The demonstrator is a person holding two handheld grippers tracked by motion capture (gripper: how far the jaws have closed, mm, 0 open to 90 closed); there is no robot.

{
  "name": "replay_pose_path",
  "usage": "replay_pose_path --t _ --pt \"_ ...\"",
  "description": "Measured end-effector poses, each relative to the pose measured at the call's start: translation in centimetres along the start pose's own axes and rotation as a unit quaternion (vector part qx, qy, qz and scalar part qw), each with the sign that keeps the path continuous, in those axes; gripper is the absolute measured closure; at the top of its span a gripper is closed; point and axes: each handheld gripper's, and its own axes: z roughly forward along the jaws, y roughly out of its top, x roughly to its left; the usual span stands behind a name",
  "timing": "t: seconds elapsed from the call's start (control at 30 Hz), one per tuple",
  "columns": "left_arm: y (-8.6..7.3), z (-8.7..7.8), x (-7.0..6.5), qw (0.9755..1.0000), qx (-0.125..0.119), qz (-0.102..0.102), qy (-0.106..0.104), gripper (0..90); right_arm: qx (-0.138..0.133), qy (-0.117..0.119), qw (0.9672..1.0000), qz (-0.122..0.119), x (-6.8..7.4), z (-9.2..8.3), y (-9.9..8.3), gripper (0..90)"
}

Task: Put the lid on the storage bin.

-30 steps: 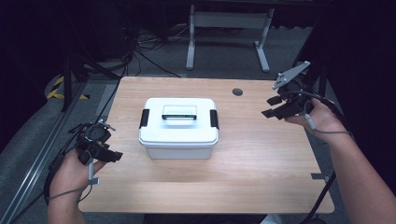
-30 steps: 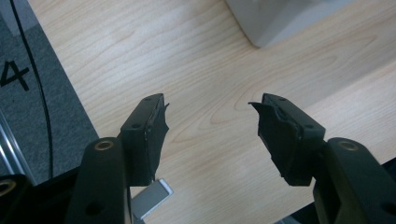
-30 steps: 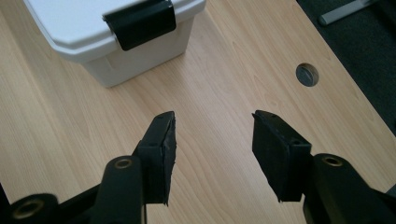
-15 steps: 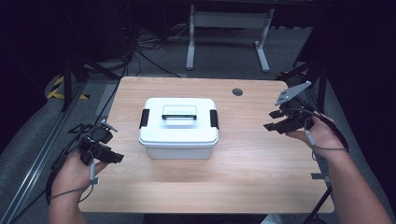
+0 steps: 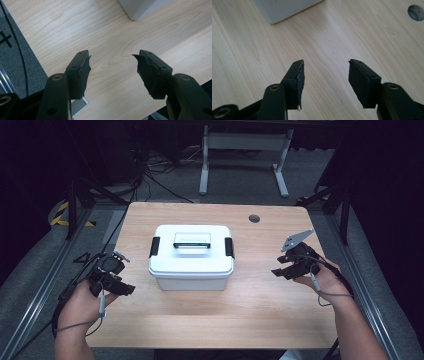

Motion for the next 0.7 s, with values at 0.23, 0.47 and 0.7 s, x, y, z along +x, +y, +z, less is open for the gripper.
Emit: replay_pose_path --t 0.23,0.47,0.7 --pt "0.0 0.1 0.0 1.0000 -0.003 0.001 0.000 44.0 0.034 0.015 0.9992 0.011 0.2 2.5 -0.5 49.2" --pt "0.0 0.2 0.1 1.0000 -0.002 0.006 -0.001 43.9 0.061 0.025 0.9978 0.013 0.4 5.0 -1.2 50.0" --pt "0.2 0.6 0.2 0.9999 0.004 -0.003 -0.010 44.0 0.051 -0.008 0.9983 0.026 0.3 6.8 -2.2 52.8"
